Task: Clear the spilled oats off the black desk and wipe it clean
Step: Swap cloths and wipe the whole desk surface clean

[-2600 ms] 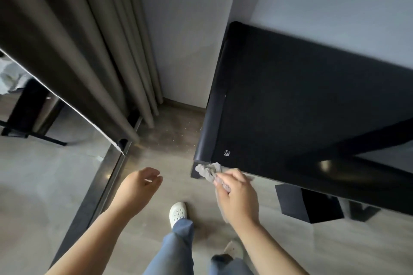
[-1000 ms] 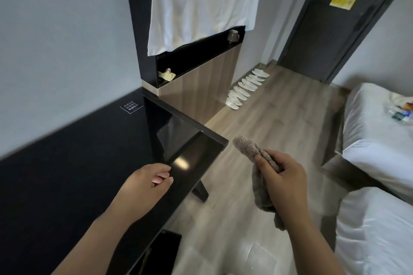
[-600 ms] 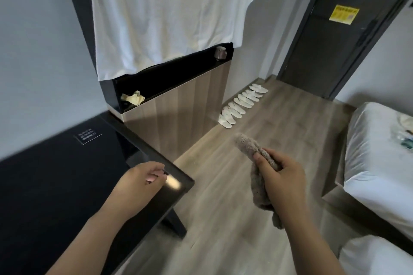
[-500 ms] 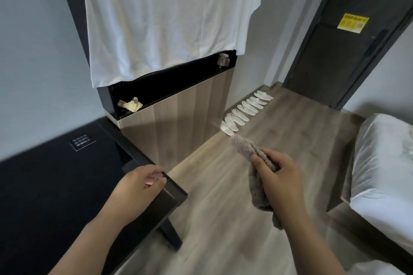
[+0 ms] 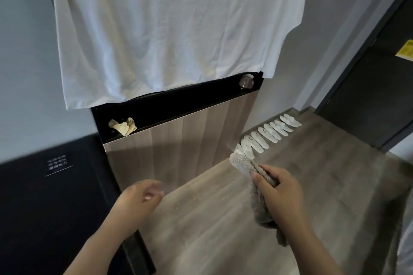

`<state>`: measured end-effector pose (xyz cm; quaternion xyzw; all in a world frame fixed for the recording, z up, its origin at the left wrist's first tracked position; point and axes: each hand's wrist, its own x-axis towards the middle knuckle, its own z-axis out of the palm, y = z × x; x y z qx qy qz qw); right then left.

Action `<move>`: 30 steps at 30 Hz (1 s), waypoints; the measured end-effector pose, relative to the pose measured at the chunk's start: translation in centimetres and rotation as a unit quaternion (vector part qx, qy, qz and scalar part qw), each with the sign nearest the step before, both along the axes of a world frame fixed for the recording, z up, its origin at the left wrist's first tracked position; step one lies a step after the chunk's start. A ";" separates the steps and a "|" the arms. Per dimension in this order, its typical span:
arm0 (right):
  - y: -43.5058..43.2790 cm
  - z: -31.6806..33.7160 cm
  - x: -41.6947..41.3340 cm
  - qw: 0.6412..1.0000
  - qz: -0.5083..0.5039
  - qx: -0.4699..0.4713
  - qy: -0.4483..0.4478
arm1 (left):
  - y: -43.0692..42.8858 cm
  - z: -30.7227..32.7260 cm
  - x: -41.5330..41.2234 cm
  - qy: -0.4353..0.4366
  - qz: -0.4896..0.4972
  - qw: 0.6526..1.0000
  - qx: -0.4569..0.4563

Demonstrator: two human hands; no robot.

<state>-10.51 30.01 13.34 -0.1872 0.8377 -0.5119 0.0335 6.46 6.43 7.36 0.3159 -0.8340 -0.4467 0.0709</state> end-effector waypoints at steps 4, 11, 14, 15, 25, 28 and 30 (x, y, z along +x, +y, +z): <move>-2.2 -0.5 -6.2 0.999 0.037 0.029 0.001 | -1.6 0.5 -5.7 -0.009 0.007 1.000 -0.024; -6.9 -2.9 -16.3 0.990 0.129 0.053 0.008 | -2.8 0.4 -11.0 -0.013 0.108 0.994 -0.027; -9.8 -3.5 -20.7 0.980 0.192 0.057 0.021 | -2.2 -0.2 -12.3 -0.008 0.182 0.983 -0.024; -10.8 -3.5 -22.0 0.975 0.216 0.058 0.020 | -1.7 -0.4 -12.7 -0.011 0.207 0.978 -0.025; -21.7 -5.8 -28.1 0.898 0.427 0.098 0.045 | 1.6 -1.8 -14.2 -0.036 0.410 0.911 -0.003; -25.6 -7.3 -28.4 0.871 0.470 0.126 0.071 | 0.9 -2.9 -14.3 -0.035 0.456 0.889 0.015; -28.2 -8.2 -28.4 0.854 0.491 0.143 0.097 | -0.3 -3.7 -14.5 -0.032 0.480 0.876 0.026</move>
